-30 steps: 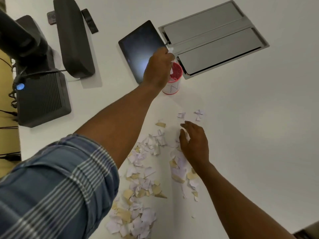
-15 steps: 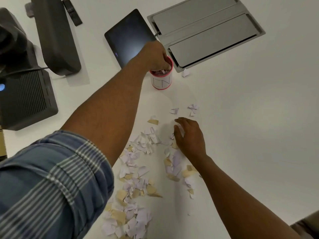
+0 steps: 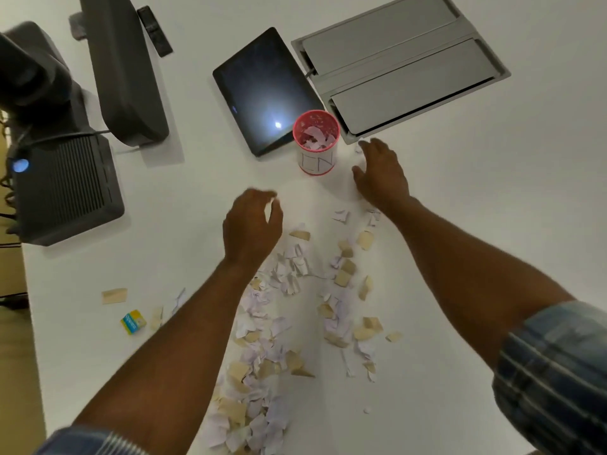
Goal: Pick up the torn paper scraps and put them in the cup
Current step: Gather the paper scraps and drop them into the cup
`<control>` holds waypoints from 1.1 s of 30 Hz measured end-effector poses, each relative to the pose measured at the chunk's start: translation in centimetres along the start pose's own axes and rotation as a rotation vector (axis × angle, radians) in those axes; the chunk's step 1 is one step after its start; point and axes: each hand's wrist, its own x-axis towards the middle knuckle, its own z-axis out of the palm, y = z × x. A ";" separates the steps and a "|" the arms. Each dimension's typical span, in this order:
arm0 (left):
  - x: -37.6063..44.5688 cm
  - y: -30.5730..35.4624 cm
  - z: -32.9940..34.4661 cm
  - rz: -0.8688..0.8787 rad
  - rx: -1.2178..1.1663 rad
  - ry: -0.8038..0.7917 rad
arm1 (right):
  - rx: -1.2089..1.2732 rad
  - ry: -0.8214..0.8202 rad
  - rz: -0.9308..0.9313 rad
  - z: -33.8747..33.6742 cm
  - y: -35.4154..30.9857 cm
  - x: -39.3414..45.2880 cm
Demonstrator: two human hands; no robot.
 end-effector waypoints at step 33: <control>-12.9 -4.0 -1.0 -0.157 0.244 -0.441 | -0.311 -0.387 -0.463 6.7 -8.8 -19.2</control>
